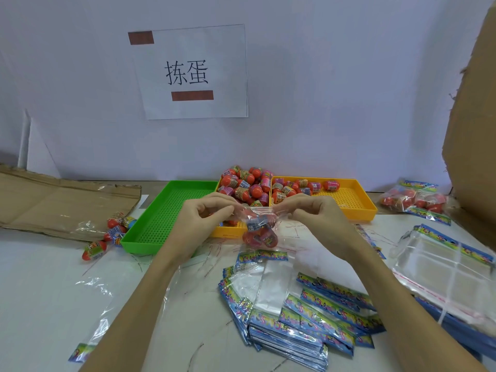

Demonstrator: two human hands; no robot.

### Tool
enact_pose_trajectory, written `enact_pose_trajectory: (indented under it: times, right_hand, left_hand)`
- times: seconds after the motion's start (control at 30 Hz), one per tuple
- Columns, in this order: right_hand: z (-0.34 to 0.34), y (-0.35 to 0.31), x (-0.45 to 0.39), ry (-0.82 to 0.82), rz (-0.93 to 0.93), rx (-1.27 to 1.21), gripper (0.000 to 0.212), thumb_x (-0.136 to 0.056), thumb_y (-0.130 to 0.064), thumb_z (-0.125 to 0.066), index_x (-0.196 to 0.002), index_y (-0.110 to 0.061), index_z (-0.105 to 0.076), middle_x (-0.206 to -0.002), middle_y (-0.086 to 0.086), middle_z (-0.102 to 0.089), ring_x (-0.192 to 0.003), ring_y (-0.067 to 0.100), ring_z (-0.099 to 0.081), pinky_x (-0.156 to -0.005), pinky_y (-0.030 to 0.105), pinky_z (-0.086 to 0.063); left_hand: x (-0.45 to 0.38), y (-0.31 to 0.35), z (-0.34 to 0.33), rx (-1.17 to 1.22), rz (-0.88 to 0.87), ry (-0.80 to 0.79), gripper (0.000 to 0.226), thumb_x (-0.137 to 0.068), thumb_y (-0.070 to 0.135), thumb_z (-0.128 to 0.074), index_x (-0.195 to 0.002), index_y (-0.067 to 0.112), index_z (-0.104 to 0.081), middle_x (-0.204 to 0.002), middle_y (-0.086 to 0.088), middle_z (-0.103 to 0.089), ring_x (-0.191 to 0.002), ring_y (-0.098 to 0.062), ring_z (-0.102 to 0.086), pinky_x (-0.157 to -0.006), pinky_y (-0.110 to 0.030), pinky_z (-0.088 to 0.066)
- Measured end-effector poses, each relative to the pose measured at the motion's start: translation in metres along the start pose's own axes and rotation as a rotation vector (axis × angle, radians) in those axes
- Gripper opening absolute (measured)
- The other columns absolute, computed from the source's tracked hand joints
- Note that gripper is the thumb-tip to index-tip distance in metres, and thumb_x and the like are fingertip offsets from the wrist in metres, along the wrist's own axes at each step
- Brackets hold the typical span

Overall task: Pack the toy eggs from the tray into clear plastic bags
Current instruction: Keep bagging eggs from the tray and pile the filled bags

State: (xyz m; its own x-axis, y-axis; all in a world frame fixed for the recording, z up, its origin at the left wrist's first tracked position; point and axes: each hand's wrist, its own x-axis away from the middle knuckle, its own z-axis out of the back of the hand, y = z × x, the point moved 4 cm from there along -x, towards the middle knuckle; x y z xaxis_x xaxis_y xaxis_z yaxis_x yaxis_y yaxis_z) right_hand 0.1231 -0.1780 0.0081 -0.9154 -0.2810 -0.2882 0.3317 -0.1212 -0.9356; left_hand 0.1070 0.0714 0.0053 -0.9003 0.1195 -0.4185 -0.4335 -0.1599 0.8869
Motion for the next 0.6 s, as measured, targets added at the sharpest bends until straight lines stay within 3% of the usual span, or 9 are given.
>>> enact_pose_trajectory:
  times: [0.07,0.13,0.2,0.27,0.33,0.5,0.6]
  right_hand:
    - [-0.001,0.001,-0.001,-0.012,-0.007,-0.05,0.044,-0.094,0.013,-0.045,-0.098,-0.009,-0.083,-0.104,0.007,-0.077,-0.102,0.021,-0.072,-0.088,0.026,-0.059]
    - [-0.003,0.003,-0.003,-0.005,-0.014,-0.109,0.039,-0.099,0.008,-0.045,-0.097,-0.004,-0.082,-0.104,0.014,-0.076,-0.103,0.028,-0.071,-0.091,0.034,-0.059]
    - [-0.006,0.005,-0.003,0.024,-0.018,-0.112,0.028,-0.105,-0.012,-0.055,-0.097,-0.006,-0.082,-0.1,0.013,-0.077,-0.101,0.028,-0.072,-0.091,0.034,-0.059]
    - [-0.008,0.006,-0.002,0.04,-0.015,-0.044,0.021,-0.098,-0.03,-0.069,-0.099,-0.014,-0.083,-0.096,0.003,-0.079,-0.096,0.019,-0.074,-0.087,0.027,-0.06]
    - [-0.01,0.007,-0.001,0.029,-0.014,0.0,0.012,-0.092,-0.024,-0.077,-0.101,-0.018,-0.082,-0.096,-0.003,-0.08,-0.094,0.012,-0.075,-0.082,0.019,-0.058]
    - [-0.011,0.009,0.0,0.0,-0.026,-0.03,0.018,-0.092,-0.008,-0.076,-0.104,-0.021,-0.081,-0.102,-0.005,-0.08,-0.1,0.009,-0.074,-0.083,0.015,-0.056]
    - [-0.011,0.009,0.0,0.011,-0.044,-0.042,0.019,-0.092,-0.008,-0.076,-0.103,-0.023,-0.081,-0.102,-0.006,-0.079,-0.1,0.007,-0.074,-0.081,0.014,-0.056]
  left_hand:
    - [0.0,0.001,-0.002,-0.029,-0.012,0.042,0.009,-0.086,0.019,-0.082,-0.092,0.013,-0.085,-0.101,-0.001,-0.079,-0.097,-0.014,-0.074,-0.081,-0.021,-0.057]
    - [0.0,0.0,-0.005,-0.063,-0.026,0.065,0.014,-0.079,0.018,-0.088,-0.092,0.012,-0.084,-0.1,0.001,-0.078,-0.093,-0.012,-0.075,-0.08,-0.018,-0.056]
    - [0.0,-0.002,-0.008,-0.043,-0.02,0.07,0.016,-0.079,0.01,-0.089,-0.094,0.01,-0.083,-0.101,0.002,-0.078,-0.09,-0.013,-0.075,-0.08,-0.018,-0.057]
    - [0.0,-0.005,-0.007,-0.023,-0.01,0.071,0.018,-0.08,0.009,-0.089,-0.097,0.01,-0.082,-0.103,0.002,-0.077,-0.091,-0.012,-0.075,-0.082,-0.019,-0.058]
    - [0.0,-0.007,-0.006,-0.013,-0.005,0.071,0.02,-0.079,0.011,-0.088,-0.098,0.01,-0.082,-0.102,0.003,-0.078,-0.092,-0.01,-0.074,-0.083,-0.018,-0.057]
    - [0.0,-0.009,-0.006,0.039,0.06,0.079,0.032,-0.072,0.024,-0.088,-0.101,0.011,-0.08,-0.1,0.001,-0.08,-0.093,-0.014,-0.076,-0.08,-0.021,-0.06]
    - [-0.001,-0.009,-0.006,0.074,0.095,0.013,0.032,-0.079,0.015,-0.088,-0.109,0.015,-0.078,-0.102,-0.002,-0.079,-0.093,-0.018,-0.072,-0.086,-0.027,-0.061]
